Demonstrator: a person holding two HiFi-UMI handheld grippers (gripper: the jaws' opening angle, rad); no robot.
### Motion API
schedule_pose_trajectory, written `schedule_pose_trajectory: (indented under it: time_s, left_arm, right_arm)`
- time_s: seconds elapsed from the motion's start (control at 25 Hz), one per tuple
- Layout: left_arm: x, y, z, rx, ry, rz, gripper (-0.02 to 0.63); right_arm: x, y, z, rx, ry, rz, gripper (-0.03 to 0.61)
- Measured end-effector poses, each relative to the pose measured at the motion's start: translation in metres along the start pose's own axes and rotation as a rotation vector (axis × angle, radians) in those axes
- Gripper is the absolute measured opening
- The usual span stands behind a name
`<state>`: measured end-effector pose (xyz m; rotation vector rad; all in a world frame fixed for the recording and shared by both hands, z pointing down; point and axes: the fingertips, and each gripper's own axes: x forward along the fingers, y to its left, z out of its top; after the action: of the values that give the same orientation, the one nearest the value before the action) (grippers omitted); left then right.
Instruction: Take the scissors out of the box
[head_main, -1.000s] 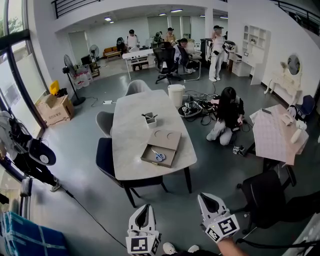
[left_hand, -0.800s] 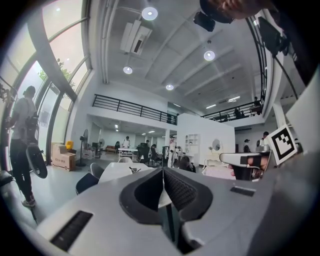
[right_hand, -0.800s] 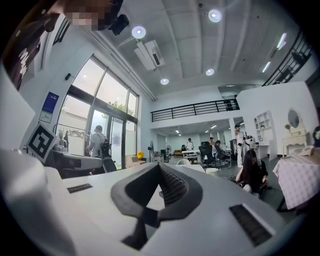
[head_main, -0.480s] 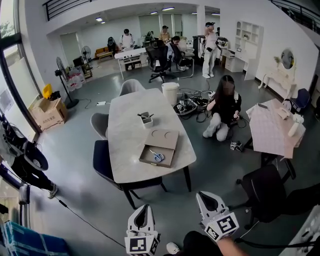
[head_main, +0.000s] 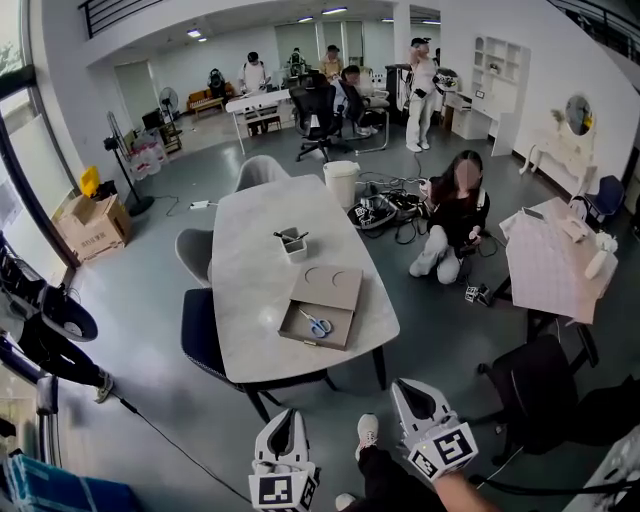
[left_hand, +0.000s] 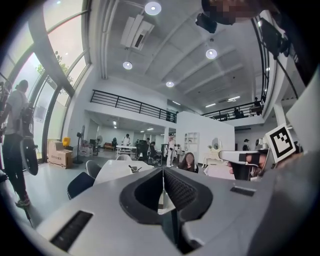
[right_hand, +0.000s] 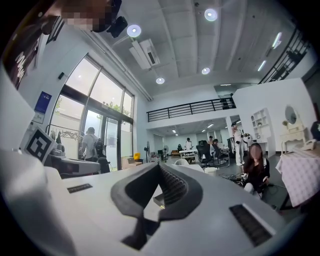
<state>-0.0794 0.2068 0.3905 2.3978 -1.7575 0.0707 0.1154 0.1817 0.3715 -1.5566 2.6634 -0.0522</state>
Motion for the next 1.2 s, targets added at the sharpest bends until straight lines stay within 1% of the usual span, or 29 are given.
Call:
schedule_pose_trajectory:
  time_s: [0.12,0.32,0.52,0.72,1.0,1.2]
  left_arm:
    - [0.029,0.009,-0.005,0.005,0.006,-0.006,0.017]
    - [0.080,0.031,-0.001,0.008,0.021,0.015,0.017]
    - [0.130,0.052,0.017,-0.002,0.027,0.043,0.017]
    - [0.182,0.068,0.027,-0.010,0.030,0.076,0.017]
    - [0.246,0.084,0.040,-0.009,0.040,0.118,0.017]
    - [0.283,0.087,0.054,-0.009,0.018,0.143,0.017]
  right_arm:
    - [0.030,-0.015,-0.005,-0.004,0.000,0.013,-0.005]
    - [0.084,-0.044,-0.013,-0.002,0.020,0.026,-0.005]
    - [0.140,-0.072,-0.003,-0.006,0.019,0.054,-0.005]
    - [0.191,-0.100,0.001,-0.012,0.024,0.092,-0.005]
    - [0.252,-0.138,0.000,-0.004,0.044,0.134,-0.005]
    - [0.284,-0.162,0.004,0.000,0.044,0.169,-0.005]
